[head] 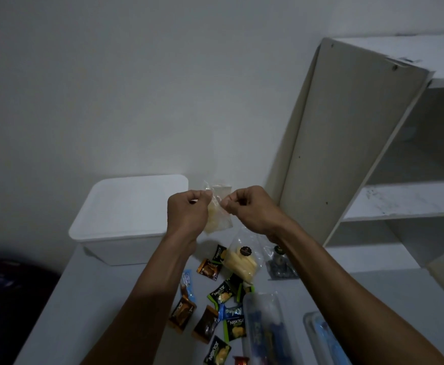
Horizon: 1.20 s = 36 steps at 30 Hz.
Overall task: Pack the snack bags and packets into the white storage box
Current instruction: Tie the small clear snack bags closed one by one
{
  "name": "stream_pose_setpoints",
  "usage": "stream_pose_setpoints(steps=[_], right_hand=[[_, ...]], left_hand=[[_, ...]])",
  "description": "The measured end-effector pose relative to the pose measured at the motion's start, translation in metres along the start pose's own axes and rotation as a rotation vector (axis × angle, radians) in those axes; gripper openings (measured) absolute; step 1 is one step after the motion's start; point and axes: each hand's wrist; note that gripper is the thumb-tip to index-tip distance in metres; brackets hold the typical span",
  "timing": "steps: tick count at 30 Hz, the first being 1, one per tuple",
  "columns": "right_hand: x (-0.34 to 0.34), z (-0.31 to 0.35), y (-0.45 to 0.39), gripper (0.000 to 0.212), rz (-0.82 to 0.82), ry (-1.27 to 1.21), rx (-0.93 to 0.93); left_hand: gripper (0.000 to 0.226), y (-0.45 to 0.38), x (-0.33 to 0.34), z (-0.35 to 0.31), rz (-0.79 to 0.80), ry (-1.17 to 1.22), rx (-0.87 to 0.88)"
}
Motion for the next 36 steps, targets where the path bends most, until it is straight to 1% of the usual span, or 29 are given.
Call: stream_pose_setpoints(steps=[4,7,11,16,20,24,26,28,30,31,33,35,36], right_hand=[[0.006,-0.002,0.0,0.018,-0.051,-0.021,0.009],[0.009,-0.003,0.0,0.016,-0.061,-0.037,0.011],[0.011,-0.009,0.005,0.019,-0.028,-0.007,0.02],[0.016,-0.012,0.006,0.021,-0.1,-0.038,0.025],[0.018,-0.011,0.008,0.022,-0.095,-0.051,0.053],[0.017,-0.01,0.012,0.02,-0.104,0.021,0.015],[0.012,-0.006,0.014,0.02,-0.089,0.117,-0.039],[0.003,-0.001,0.016,0.019,-0.053,0.208,-0.088],[-0.009,0.005,0.02,0.02,0.001,0.285,-0.122],[-0.015,0.008,0.021,0.019,0.032,0.314,-0.133],[-0.021,0.012,0.025,0.018,0.074,0.347,-0.153],[-0.023,0.013,0.027,0.018,0.071,0.32,-0.171],[-0.021,0.012,0.03,0.019,0.059,0.265,-0.165]], left_hand=[[0.01,0.003,0.001,0.002,0.048,-0.059,-0.013],[0.013,0.006,0.001,0.004,0.071,-0.098,-0.01],[0.018,0.007,0.001,0.003,0.072,-0.029,-0.047],[0.02,0.01,0.001,0.006,0.112,-0.102,-0.035],[0.024,0.011,0.001,0.01,0.094,-0.103,-0.04],[0.02,0.014,-0.002,0.014,0.092,-0.066,-0.07],[0.018,0.012,-0.005,0.016,0.048,-0.07,-0.037],[0.018,0.006,-0.014,0.02,0.023,-0.096,0.039],[0.029,-0.001,-0.024,0.022,0.103,-0.156,0.104],[0.029,-0.005,-0.029,0.023,0.159,-0.175,0.128],[0.018,-0.009,-0.036,0.025,0.215,-0.153,0.178],[0.006,-0.008,-0.041,0.027,0.19,-0.073,0.189],[0.005,-0.007,-0.043,0.028,0.168,-0.018,0.157]])
Point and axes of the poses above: each hand's wrist, its own y-axis away from the middle knuckle, its own x-axis out of the palm, z = x × y, and after that the axes turned 9 degrees about y, right-handed
